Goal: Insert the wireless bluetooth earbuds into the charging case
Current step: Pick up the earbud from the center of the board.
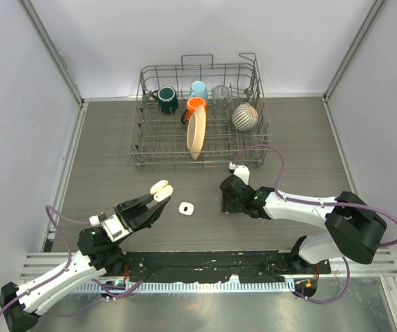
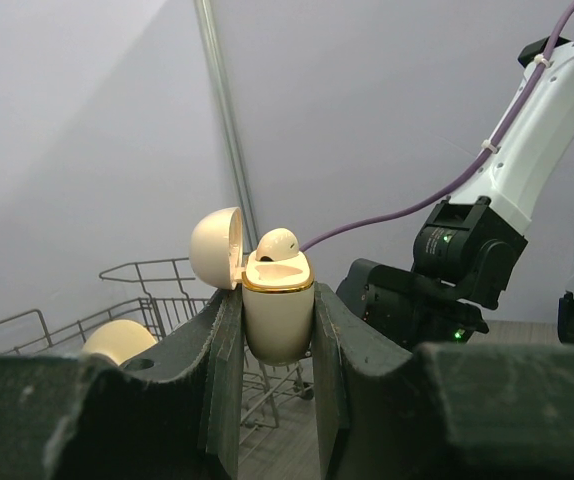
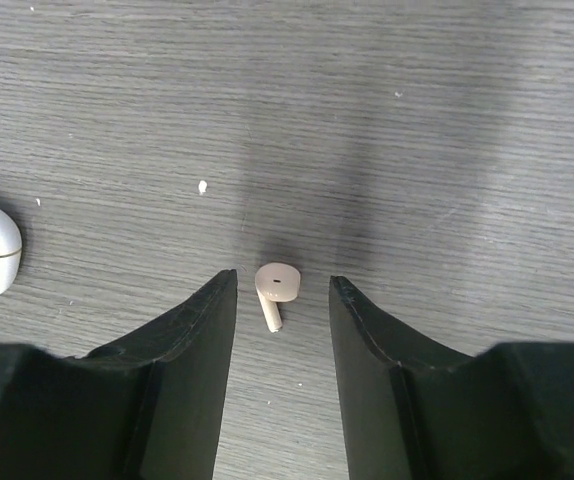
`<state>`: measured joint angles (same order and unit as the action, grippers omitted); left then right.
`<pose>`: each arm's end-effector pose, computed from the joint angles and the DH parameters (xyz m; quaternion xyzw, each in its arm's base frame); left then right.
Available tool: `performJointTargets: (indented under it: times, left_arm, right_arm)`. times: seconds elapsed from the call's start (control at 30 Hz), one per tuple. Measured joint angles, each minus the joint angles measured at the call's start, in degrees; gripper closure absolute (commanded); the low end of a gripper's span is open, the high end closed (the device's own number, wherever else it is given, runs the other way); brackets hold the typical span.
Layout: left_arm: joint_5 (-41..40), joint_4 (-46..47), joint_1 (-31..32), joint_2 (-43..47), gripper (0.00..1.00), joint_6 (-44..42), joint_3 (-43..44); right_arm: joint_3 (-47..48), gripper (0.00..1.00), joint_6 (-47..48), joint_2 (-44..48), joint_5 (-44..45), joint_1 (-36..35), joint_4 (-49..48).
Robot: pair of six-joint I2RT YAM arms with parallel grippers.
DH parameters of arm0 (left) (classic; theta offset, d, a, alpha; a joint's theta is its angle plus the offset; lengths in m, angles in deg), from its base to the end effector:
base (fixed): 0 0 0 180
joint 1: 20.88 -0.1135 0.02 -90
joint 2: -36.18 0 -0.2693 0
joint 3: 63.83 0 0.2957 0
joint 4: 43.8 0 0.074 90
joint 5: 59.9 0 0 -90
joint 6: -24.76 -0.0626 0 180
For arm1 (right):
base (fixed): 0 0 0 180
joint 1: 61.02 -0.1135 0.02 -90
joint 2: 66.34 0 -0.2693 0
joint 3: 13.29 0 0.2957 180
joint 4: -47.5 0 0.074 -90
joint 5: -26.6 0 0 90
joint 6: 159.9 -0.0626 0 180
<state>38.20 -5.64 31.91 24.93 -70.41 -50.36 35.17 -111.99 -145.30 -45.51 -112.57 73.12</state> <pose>0.0867 -0.1287 0.2656 0.2589 0.3351 -0.3926 0.8164 0.2002 0.2212 0.1168 -0.0328 0.9455 0.1081 0.3054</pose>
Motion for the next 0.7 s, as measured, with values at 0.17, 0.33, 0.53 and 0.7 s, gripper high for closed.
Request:
performJointTargets:
  times: [0.17, 0.33, 0.53, 0.7]
  left_arm:
    - [0.0, 0.4, 0.0, -0.8, 1.00, 0.0, 0.0]
    - [0.0, 0.5, 0.0, -1.0, 1.00, 0.0, 0.0]
    - [0.0, 0.5, 0.0, -1.0, 1.00, 0.0, 0.0]
    - [0.0, 0.5, 0.0, -1.0, 1.00, 0.0, 0.0]
  right_arm:
    - [1.1, 0.59, 0.5, -1.3, 0.0, 0.0, 0.2]
    - [1.9, 0.59, 0.9, -2.6, -0.3, 0.0, 0.7]
    - [2.0, 0.59, 1.0, -2.7, -0.7, -0.1, 1.3]
    - [2.0, 0.61, 1.2, -3.0, -0.7, -0.1, 1.3]
